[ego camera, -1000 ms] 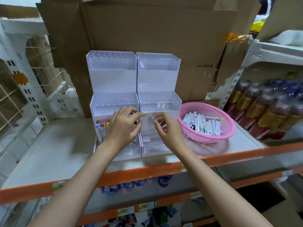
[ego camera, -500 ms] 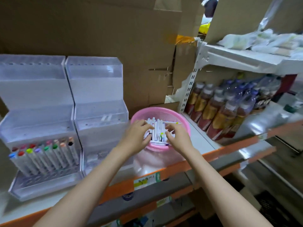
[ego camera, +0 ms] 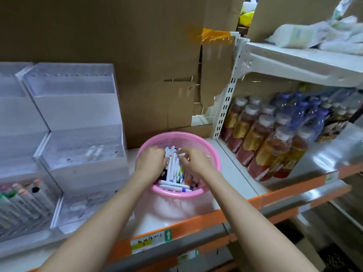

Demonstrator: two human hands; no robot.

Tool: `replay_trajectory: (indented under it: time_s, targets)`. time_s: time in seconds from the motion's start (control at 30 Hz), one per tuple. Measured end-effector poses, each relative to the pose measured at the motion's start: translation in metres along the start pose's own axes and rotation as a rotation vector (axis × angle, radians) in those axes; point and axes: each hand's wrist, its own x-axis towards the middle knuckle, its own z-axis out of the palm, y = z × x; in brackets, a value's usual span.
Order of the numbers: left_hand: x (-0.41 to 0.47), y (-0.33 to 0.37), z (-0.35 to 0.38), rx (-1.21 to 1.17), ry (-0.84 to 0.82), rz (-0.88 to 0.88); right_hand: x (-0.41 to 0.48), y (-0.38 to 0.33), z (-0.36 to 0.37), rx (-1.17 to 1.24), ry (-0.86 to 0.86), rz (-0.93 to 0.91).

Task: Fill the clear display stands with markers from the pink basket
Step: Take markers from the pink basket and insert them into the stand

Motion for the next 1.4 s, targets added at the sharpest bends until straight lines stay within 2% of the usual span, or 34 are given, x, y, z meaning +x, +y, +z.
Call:
replay_trajectory:
  time_s: [0.3,0.5,0.87,1.03,1.27,1.4]
  targets:
    - [0.006,-0.001,-0.002,-0.094,-0.098,-0.017,0.006,-0.001,0.0,-0.083,-0.012,-0.004]
    - [0.003,0.0,-0.005,-0.182,-0.094,-0.028,0.003,-0.005,-0.002,-0.137,-0.045,0.016]
    - [0.007,0.002,-0.007,-0.255,-0.154,-0.115,0.0,-0.008,-0.001,-0.029,-0.095,0.039]
    - [0.007,0.003,-0.008,-0.269,-0.158,-0.127,0.001,-0.007,0.0,-0.1,-0.129,0.023]
    - [0.004,0.002,-0.011,-0.494,-0.076,-0.161,0.006,0.0,-0.002,0.275,0.017,0.048]
    - [-0.004,0.002,-0.014,-0.557,-0.005,-0.052,0.003,-0.002,-0.005,0.336,0.036,-0.054]
